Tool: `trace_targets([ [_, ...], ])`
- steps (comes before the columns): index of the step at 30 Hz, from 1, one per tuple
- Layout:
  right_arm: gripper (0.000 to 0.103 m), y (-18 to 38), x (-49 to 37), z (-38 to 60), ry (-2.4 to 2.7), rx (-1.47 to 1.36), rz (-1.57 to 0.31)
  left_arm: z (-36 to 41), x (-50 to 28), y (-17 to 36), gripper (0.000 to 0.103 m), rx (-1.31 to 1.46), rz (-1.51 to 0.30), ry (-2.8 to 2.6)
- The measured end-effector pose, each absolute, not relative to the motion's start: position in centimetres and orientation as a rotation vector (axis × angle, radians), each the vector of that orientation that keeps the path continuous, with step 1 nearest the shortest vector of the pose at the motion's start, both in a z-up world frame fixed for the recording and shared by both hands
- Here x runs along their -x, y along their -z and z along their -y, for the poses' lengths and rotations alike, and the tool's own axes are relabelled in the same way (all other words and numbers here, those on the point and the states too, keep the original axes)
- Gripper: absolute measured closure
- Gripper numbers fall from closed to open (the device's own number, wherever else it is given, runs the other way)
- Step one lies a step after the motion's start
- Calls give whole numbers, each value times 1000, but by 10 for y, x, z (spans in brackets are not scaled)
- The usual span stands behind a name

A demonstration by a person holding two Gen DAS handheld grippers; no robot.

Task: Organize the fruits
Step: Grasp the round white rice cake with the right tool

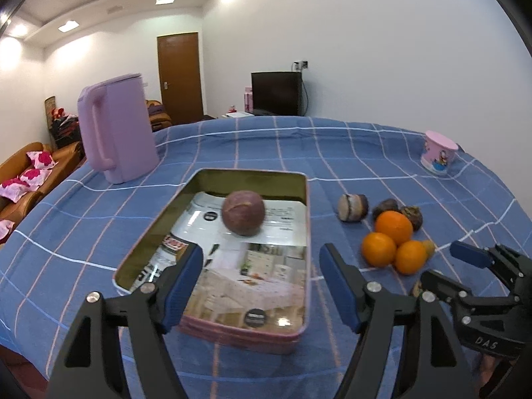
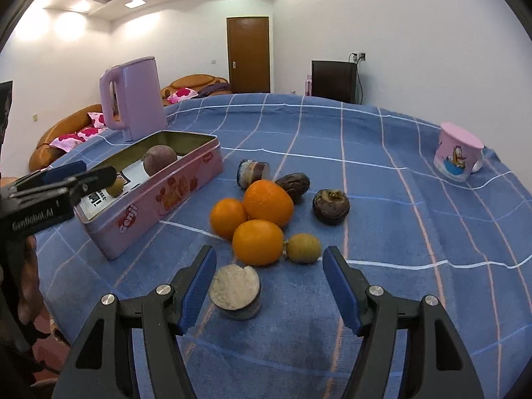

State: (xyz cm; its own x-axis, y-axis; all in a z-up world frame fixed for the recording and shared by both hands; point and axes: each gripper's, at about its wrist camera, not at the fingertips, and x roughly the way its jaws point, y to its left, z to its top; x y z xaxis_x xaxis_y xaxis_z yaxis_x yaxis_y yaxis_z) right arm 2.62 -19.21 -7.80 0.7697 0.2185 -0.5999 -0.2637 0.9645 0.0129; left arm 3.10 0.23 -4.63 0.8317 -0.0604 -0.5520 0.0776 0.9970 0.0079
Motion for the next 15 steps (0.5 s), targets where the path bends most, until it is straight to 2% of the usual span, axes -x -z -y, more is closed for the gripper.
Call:
trace_targets([
  [6,36,87,-27,189,-316,56,-684,11,-31,51,28,-37,-603,97],
  [12,58,94,-31,185,-329,74,-733,20,-31,53,28,-46,-610,117],
  [14,61,95,-29,184,-344,82,-737,23,-32,52,28,-46,-611,124],
  [15,68,94,-27,183,-355,79,-727,24,-32,52,28,-44,-611,127],
])
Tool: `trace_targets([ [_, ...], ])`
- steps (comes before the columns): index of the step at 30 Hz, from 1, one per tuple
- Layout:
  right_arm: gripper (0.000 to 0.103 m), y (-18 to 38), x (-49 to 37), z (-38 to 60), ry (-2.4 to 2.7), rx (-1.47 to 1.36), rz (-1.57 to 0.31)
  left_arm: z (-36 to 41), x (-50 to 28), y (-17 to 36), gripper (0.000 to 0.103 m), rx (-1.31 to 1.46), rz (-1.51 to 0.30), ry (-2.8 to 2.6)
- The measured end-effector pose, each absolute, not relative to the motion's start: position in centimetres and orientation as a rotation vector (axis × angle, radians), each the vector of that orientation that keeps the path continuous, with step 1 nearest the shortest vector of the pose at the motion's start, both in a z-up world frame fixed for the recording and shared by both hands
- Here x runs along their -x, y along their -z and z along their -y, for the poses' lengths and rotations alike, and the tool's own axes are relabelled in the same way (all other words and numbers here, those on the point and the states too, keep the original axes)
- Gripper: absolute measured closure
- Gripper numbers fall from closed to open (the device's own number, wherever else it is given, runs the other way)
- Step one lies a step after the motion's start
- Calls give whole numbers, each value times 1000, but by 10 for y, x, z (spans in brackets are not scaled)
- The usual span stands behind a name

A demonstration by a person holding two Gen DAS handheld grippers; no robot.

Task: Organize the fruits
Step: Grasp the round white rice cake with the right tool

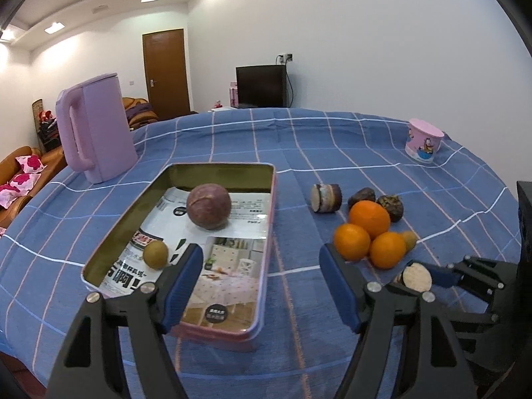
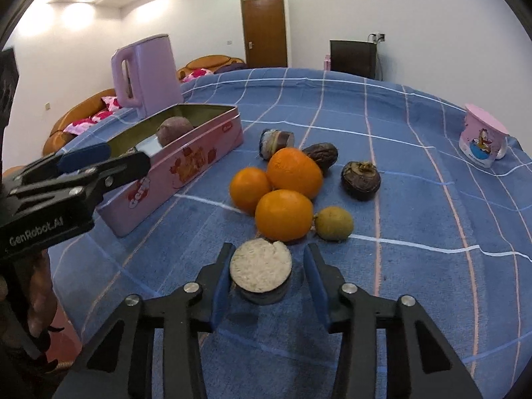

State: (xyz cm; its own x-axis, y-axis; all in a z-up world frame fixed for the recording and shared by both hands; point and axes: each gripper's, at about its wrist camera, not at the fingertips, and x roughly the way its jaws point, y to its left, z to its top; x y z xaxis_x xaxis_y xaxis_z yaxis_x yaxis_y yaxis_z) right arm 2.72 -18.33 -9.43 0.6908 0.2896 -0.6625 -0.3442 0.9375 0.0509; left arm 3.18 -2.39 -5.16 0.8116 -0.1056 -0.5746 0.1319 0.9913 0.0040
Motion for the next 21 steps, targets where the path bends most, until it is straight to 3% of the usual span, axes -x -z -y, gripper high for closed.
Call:
trace_targets([
  [11,68,76,-24,240,-171,21,-626,74,-37,58,28,-62,-661,247],
  [16,68,71,-31,265,-118,-9,-620,100,-42,65,32,-79,-699,294],
  [21,68,72,-33,272,-115,-28,-624,116,-47,70,42,-93,-737,338],
])
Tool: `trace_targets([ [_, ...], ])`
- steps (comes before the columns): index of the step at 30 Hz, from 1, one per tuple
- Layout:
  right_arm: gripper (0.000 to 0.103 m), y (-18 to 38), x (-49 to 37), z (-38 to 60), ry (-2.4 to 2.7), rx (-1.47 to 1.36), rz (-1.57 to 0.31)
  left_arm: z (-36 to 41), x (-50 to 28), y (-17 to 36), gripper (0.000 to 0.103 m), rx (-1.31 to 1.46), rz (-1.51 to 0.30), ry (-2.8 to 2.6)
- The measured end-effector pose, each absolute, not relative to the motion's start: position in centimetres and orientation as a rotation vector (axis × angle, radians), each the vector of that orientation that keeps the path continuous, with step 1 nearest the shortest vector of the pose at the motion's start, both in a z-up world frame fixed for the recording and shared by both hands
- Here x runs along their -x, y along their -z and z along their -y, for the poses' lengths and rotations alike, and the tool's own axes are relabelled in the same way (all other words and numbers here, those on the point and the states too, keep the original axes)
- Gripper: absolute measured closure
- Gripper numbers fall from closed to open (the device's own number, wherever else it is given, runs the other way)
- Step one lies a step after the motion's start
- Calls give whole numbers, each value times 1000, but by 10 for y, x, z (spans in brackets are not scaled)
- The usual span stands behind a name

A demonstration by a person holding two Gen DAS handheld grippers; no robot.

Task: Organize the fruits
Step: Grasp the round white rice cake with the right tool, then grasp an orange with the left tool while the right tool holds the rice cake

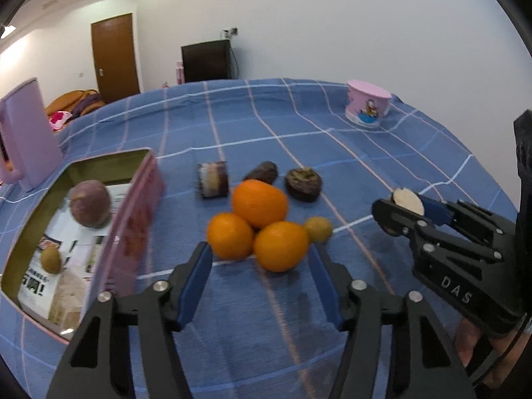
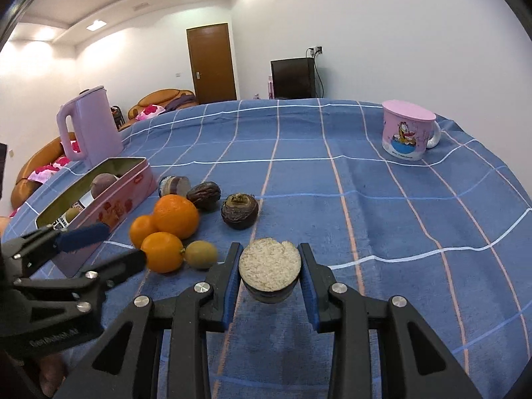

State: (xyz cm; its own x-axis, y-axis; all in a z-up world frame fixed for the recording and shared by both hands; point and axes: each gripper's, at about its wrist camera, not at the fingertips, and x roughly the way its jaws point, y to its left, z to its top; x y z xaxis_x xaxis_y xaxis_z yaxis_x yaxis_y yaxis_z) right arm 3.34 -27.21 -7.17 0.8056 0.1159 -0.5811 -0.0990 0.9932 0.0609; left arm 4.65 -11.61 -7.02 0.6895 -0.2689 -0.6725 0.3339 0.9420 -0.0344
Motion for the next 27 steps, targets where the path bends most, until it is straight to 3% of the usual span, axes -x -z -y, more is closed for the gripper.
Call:
trace_targets([
  [4,68,72,-31,274,-115,-53,-612,121,-50,73,48,-94,-758,347],
  [16,68,74,-32,275,-132,-66,-626,140,-59,75,48,-147,-769,350],
  [18,68,73,-31,273,-130,-56,-623,137,-60,76,62,-135,-773,355],
  [27,68,72,-30,274,-137,-66,-610,130,-59,77,62,-91,-786,375],
])
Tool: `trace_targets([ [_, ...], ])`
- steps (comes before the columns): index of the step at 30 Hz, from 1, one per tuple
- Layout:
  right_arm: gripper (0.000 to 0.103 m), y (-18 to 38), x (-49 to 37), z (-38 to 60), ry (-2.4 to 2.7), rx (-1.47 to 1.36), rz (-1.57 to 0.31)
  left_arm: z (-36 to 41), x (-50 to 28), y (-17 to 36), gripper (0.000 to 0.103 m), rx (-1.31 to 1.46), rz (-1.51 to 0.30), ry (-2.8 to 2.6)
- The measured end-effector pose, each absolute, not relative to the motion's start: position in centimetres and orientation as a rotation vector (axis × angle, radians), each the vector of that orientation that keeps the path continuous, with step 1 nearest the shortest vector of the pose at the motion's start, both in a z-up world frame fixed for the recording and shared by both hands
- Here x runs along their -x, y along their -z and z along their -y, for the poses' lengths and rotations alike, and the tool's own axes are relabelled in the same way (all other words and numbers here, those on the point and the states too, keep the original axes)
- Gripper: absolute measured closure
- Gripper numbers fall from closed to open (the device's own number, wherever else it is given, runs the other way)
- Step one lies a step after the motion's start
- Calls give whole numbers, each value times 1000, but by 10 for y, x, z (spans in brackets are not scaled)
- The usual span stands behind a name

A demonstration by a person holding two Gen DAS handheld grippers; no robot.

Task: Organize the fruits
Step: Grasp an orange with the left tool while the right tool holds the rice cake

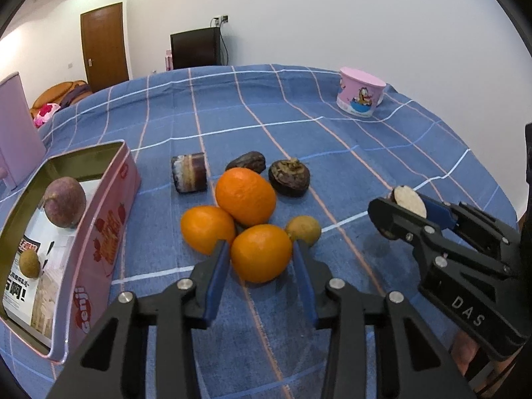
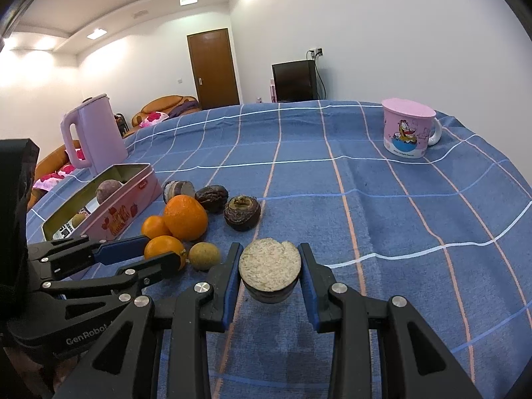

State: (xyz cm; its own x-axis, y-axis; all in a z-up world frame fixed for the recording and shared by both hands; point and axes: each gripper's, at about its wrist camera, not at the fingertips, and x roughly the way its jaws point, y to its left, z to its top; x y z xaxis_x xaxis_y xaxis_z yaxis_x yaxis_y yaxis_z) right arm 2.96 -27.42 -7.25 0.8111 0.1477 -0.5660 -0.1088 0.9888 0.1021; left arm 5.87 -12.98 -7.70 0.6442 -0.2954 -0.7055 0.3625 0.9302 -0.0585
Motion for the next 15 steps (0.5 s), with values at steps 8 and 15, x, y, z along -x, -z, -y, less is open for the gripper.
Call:
trace_targets([
  [8,68,71,-26,274,-147,-65,-586,134,-52,73,64,-119,-731,359],
  [15,68,69,-22,271,-156,-43,-553,131,-44,68,64,-122,-666,338],
])
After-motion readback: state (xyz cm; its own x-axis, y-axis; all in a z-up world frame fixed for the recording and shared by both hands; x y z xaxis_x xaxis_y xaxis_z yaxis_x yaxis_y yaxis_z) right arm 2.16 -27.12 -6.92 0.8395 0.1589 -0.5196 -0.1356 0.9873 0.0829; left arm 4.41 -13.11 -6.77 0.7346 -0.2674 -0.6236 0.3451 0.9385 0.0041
